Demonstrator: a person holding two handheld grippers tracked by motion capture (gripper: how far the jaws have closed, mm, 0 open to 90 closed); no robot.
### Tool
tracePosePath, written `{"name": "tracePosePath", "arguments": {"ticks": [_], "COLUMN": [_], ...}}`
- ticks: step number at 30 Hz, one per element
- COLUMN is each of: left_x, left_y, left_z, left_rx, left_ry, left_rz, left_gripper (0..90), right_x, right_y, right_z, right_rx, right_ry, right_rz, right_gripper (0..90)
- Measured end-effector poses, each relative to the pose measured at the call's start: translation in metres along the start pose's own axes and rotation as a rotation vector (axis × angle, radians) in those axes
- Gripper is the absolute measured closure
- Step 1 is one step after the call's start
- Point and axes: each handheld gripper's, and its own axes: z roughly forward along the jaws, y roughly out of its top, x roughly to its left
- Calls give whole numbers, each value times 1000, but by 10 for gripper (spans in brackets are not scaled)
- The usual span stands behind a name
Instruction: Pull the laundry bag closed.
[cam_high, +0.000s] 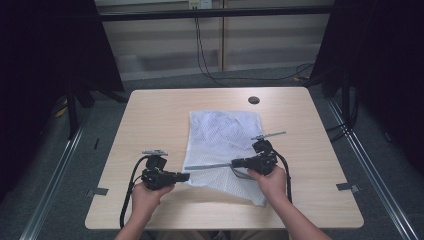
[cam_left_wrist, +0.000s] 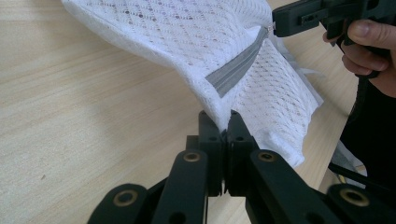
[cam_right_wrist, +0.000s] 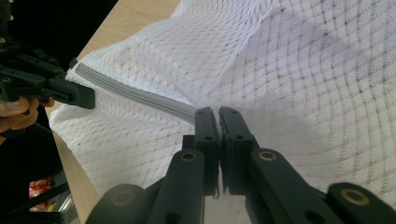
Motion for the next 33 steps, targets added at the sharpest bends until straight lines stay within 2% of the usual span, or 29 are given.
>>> {"name": "tracePosePath", "arguments": {"ticks": [10, 14, 33], "left_x": [0, 0, 0], "left_y": [1, 1, 1], "left_z": [0, 0, -1], "left_rx": [-3, -4, 3], "left_ry": [8, 10, 6], "left_rz": [-7, -13, -2], "left_gripper": [883, 883, 883], "right_x": [-1, -2, -5], "right_y": [0, 0, -2], "right_z": [-2, -3, -7], "right_rx": [5, 6, 5], "right_ry": [8, -4, 3], "right_rz": [0, -5, -3], "right_gripper": [870, 870, 870]}}
